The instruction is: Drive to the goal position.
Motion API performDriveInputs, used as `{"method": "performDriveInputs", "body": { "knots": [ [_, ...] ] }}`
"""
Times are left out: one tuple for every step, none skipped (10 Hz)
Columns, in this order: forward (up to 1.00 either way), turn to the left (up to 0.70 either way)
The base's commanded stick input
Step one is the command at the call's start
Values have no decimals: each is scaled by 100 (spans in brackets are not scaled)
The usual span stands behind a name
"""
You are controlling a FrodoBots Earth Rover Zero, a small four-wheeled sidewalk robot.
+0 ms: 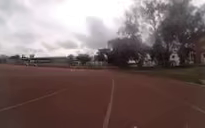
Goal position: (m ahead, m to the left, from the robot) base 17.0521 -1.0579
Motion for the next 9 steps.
{"method": "performDriveInputs", "body": {
  "knots": [
    [67, 0],
    [67, 0],
    [67, 0],
    [67, 0],
    [67, 0],
    [67, 0],
    [67, 0],
    [67, 0],
    [67, 0]
  ]
}}
